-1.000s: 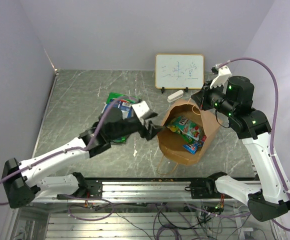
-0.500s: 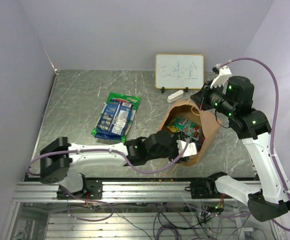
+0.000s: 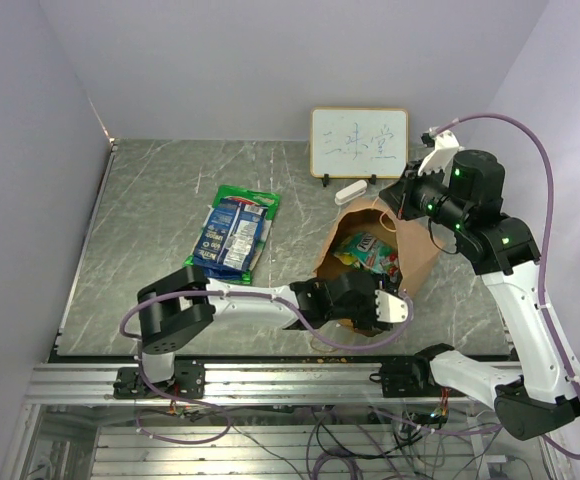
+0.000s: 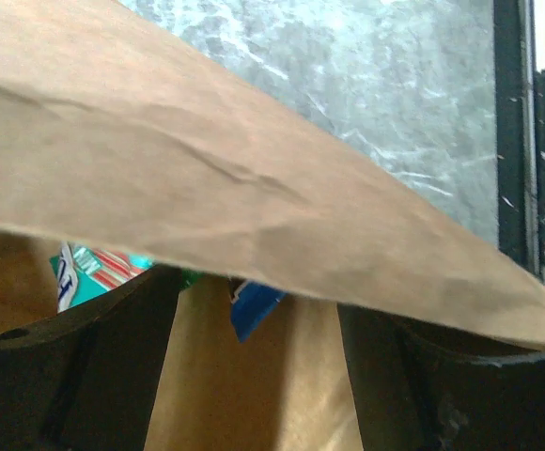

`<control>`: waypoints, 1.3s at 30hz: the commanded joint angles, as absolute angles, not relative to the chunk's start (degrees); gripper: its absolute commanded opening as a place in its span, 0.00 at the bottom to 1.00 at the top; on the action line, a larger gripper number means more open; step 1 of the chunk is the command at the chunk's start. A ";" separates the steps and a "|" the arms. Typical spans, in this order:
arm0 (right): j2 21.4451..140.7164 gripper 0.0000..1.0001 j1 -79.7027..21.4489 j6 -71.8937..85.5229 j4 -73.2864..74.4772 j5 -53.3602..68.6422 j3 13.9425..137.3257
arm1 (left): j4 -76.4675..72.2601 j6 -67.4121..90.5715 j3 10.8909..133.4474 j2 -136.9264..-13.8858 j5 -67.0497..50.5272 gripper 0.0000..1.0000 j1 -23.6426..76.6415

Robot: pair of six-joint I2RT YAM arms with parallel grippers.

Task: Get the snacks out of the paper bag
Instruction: Take out the snack from the paper bag.

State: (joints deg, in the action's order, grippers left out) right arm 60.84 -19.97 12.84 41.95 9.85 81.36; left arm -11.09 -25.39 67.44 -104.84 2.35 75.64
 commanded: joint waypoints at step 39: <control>60.09 0.00 -20.21 10.84 42.72 7.17 83.42 | -11.23 -21.16 70.61 -102.21 -3.58 0.26 70.14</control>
State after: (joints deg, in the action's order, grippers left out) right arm 60.82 -19.97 11.57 43.57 8.12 82.39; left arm -11.75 -22.65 71.11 -101.65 -1.78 70.41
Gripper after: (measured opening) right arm 0.006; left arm 0.134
